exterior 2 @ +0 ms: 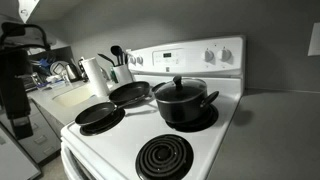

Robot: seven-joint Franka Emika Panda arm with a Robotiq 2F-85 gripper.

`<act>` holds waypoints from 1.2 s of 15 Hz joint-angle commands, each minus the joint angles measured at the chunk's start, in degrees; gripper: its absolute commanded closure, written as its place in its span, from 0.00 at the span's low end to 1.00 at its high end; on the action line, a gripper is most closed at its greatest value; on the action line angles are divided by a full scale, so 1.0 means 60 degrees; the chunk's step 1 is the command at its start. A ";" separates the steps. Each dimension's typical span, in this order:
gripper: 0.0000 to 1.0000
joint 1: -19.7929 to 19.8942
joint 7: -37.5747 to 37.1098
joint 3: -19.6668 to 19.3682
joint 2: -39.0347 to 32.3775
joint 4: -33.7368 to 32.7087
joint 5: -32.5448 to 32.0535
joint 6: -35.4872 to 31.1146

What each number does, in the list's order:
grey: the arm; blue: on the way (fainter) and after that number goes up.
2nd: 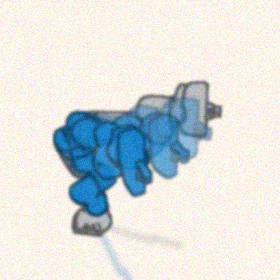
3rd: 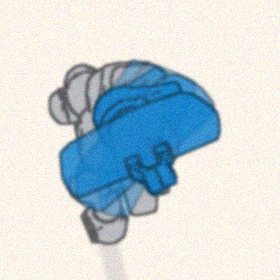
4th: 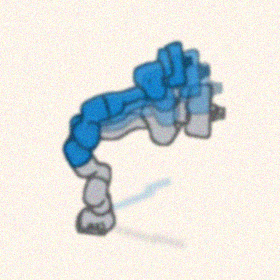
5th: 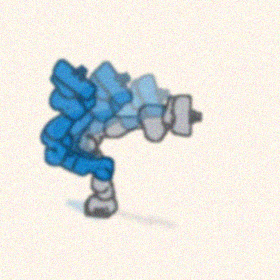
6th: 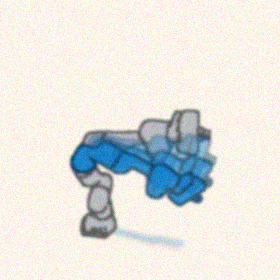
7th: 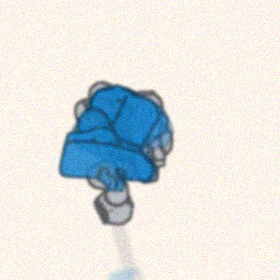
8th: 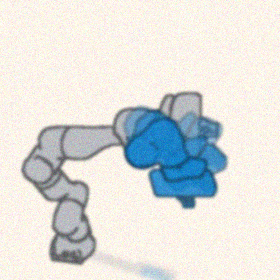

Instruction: Take the lid from the black pot and put it on the stove

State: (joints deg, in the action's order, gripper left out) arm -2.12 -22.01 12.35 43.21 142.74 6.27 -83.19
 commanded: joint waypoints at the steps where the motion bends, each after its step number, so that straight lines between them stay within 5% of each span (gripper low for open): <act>1: 0.00 0.0028 0.0017 0.0018 -0.0001 -0.0012 0.0006 0.0013; 10: 0.00 0.0342 0.1561 -0.1131 -0.0398 -0.0167 -0.1495 -0.0427; 18: 0.00 0.0477 0.4333 -0.2780 -0.1492 -0.0707 -0.3157 -0.2911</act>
State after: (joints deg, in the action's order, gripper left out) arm -0.30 -1.82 -2.38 39.58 141.86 -10.12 -96.94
